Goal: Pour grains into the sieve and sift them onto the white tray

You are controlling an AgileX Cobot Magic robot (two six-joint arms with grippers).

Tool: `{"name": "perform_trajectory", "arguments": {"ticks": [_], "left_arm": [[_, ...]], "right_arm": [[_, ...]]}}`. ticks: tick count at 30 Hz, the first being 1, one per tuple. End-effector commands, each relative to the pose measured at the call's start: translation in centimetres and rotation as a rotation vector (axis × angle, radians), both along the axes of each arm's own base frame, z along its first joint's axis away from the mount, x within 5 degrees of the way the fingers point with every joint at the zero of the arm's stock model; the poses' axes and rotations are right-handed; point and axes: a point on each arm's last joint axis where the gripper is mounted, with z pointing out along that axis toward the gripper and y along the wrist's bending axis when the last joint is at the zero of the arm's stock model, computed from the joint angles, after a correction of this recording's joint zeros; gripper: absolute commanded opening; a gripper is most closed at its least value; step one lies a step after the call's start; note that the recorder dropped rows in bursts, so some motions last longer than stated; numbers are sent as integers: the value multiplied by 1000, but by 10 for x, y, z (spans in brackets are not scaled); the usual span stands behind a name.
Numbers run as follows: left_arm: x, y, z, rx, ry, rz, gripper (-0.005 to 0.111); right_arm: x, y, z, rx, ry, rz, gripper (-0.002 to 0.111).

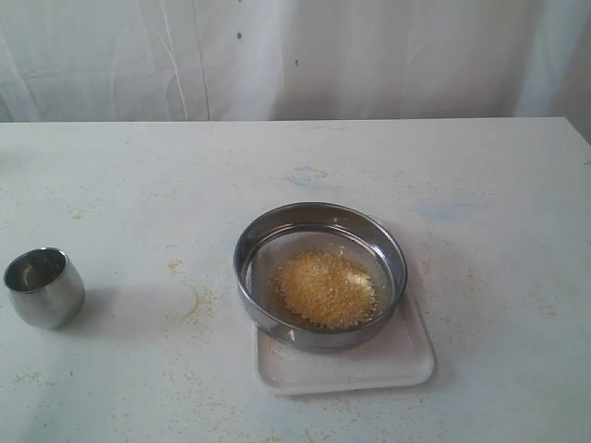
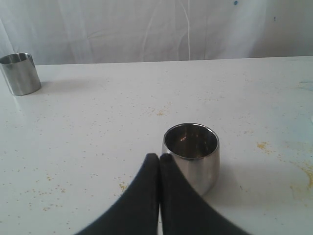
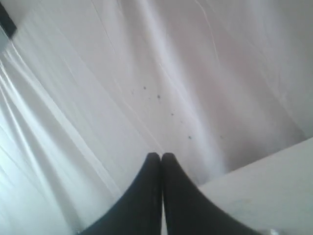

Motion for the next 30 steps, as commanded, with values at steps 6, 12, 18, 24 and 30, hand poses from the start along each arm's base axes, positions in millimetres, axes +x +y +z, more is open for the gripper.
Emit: {"name": "perform_trajectory", "arguments": {"ticks": [6,12,18,24,30], "left_arm": [[0,0,-1,-6,0,0,0],[0,0,-1,-6,0,0,0],[0,0,-1,-6,0,0,0],[0,0,-1,-6,0,0,0],[0,0,-1,-6,0,0,0]], "right_arm": [[-7,1,23,-4,154,57,0],[2,15,67,-500,364,164,0],[54,54,107,-913,550,367,13],[137,98,117,-1104,689,421,44],[208,118,96,-1215,829,445,53]]}}
